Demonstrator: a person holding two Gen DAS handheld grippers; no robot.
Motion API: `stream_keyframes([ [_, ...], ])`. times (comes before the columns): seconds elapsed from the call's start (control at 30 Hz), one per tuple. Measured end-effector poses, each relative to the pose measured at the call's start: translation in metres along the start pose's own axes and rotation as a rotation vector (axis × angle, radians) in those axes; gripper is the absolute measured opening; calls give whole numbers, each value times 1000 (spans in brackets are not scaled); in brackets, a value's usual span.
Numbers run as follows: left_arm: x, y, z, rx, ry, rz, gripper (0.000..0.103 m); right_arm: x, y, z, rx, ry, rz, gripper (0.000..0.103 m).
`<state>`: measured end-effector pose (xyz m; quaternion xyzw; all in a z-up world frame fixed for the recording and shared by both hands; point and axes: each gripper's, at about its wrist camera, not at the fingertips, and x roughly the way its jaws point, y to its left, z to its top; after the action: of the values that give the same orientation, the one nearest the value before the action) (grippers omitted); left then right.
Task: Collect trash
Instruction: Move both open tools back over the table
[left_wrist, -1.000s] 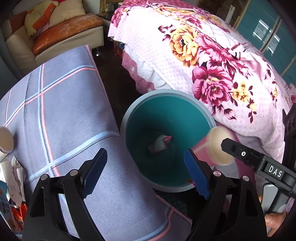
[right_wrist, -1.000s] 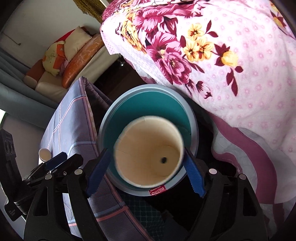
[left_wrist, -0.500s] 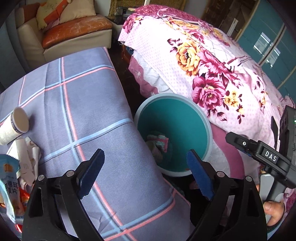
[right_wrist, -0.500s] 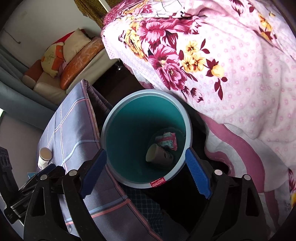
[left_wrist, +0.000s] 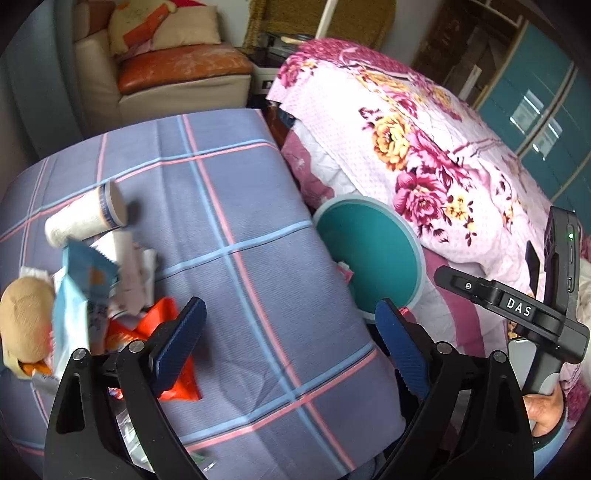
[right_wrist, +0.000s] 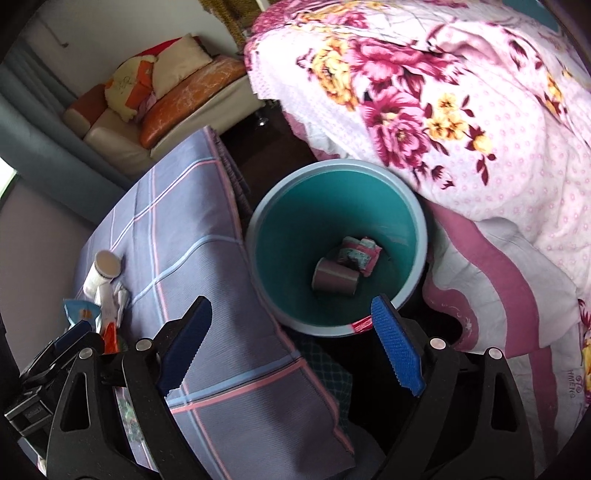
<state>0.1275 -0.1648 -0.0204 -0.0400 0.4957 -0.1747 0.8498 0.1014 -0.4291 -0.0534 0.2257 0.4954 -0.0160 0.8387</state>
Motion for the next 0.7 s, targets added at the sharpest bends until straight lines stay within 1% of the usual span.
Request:
stream_keyframes([
  [0.1,-15,20,-6,-38,-23,0,93,-3,17,-4,-31,8,6,84],
  [0.2,-38,49,-12,-85,-69,8,93,-4,38,-9,-70,12,11,84],
  [0.37,-67,101,-21,-157,-118,52,95,0,78,-22,-161,43,26,84],
  [0.53,-81,154,-39,-240,-119,93,95,10,120,-40,-259,77,22,84],
  [0.7,-80,189,-64,-287,-89,121,95,23,156,-53,-346,107,-14,84],
])
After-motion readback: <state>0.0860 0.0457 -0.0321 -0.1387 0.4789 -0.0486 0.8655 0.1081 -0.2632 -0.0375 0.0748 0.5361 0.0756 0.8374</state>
